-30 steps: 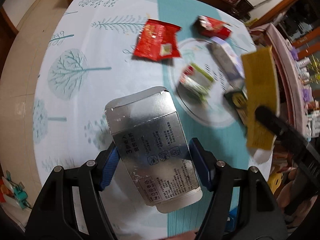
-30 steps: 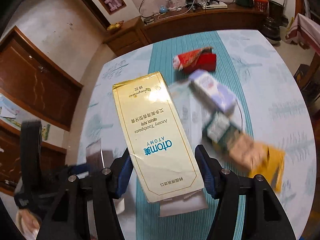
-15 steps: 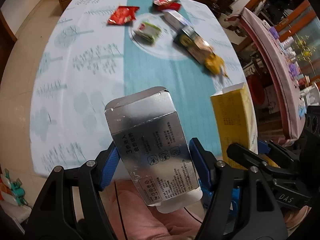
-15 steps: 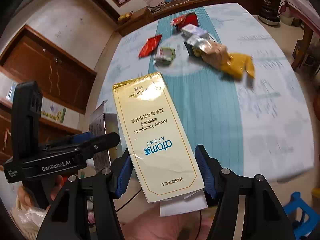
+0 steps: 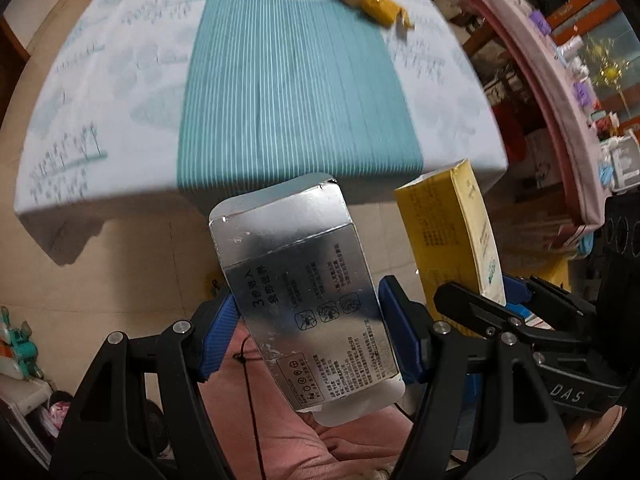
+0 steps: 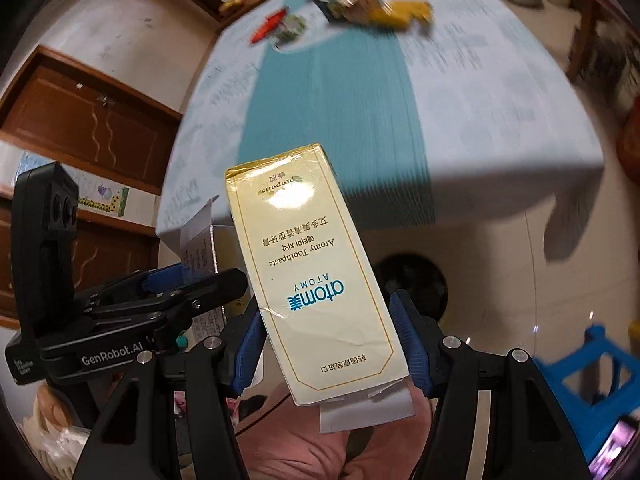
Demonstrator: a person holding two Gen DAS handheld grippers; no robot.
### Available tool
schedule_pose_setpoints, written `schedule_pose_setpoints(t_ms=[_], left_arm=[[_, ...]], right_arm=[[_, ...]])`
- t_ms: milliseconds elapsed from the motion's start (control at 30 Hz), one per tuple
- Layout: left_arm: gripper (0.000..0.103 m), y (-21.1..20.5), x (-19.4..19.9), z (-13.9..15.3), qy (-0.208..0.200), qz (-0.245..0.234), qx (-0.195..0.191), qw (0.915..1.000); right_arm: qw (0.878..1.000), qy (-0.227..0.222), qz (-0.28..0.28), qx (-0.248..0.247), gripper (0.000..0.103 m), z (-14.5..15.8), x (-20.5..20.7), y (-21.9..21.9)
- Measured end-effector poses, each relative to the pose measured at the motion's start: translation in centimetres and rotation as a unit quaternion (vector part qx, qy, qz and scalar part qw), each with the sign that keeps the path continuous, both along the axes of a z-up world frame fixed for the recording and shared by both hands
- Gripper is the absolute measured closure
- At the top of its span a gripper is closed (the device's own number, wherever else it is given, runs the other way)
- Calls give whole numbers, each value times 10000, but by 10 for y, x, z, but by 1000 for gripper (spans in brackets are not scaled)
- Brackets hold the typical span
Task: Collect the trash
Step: 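Carry the silver box and yellow toothpaste box over the black bin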
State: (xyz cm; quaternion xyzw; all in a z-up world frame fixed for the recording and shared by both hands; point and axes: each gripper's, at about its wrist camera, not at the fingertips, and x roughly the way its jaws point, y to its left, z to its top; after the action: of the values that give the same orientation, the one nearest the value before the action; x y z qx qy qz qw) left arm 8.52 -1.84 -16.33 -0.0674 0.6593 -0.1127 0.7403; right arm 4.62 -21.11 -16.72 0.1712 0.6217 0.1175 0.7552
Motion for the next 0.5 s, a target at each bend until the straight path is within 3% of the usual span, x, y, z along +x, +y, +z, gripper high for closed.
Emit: schedule_pose_setpoints(t_ms=[200, 500], left_arm=[[37, -6, -19, -50, 282, -232, 167, 9992], [37, -7, -15, -158, 363, -587, 112, 9975]], right_arm=[[9978, 525, -397, -32, 42, -57, -29, -12], [9843, 1280, -1167, -346, 42, -202, -54, -23]])
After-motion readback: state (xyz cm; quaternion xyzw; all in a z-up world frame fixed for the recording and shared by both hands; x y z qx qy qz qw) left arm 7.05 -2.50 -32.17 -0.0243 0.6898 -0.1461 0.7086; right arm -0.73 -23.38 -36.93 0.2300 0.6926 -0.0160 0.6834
